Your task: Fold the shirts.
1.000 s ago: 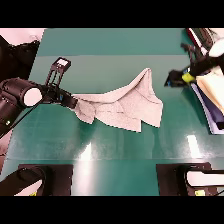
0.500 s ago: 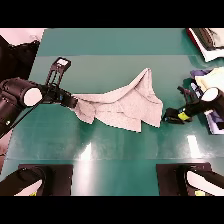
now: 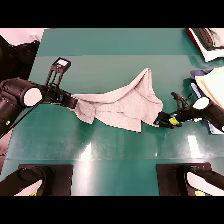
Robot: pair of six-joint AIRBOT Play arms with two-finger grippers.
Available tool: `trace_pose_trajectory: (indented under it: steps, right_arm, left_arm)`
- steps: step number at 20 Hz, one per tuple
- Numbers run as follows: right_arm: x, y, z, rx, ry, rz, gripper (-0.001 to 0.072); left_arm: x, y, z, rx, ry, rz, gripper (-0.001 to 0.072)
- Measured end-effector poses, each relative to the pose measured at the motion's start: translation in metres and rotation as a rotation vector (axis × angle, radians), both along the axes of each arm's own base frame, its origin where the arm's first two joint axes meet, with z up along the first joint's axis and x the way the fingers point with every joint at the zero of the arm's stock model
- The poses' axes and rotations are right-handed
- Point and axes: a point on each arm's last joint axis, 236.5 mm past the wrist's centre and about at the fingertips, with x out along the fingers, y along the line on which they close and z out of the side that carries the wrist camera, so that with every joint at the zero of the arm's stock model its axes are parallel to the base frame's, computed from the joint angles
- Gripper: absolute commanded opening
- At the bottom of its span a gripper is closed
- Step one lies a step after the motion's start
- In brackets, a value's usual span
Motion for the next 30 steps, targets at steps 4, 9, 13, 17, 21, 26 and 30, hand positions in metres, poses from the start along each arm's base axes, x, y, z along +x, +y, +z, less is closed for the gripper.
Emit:
trace_pose_trajectory:
  steps: [4, 9, 13, 17, 21, 26, 30]
  right_arm:
    - [0.006, 0.005, -0.003, -0.008, -0.029, 0.003, 0.0013]
    - [0.061, 0.0, 0.073, -0.024, -0.316, -0.019, 0.0013]
    - [0.116, -0.02, 0.225, -0.042, -0.74, -0.081, 0.0012]
    - [0.112, -0.056, 0.398, -0.108, -1.162, -0.175, 0.0012]
    - [0.057, -0.082, 0.523, -0.213, -1.454, -0.248, 0.0012]
    - [-0.011, -0.095, 0.59, -0.384, -1.578, -0.286, 0.0011]
    - [-0.019, -0.103, 0.592, -0.46, -1.493, -0.27, 0.0011]
  left_arm:
    - [-0.003, 0.002, -0.001, 0.006, 0.013, 0.001, 0.0026]
    - [0.011, -0.004, 0.054, -0.042, -0.104, 0.002, 0.0026]
    - [0.025, -0.009, 0.184, -0.161, -0.367, 0.003, 0.0026]
    - [0.0, 0.002, 0.335, -0.301, -0.67, 0.002, 0.0026]
    - [-0.059, 0.018, 0.448, -0.461, -0.907, -0.028, 0.0026]
    - [-0.131, 0.027, 0.505, -0.613, -1.038, -0.099, 0.0026]
    - [-0.152, 0.028, 0.5, -0.628, -1.005, -0.127, 0.0025]
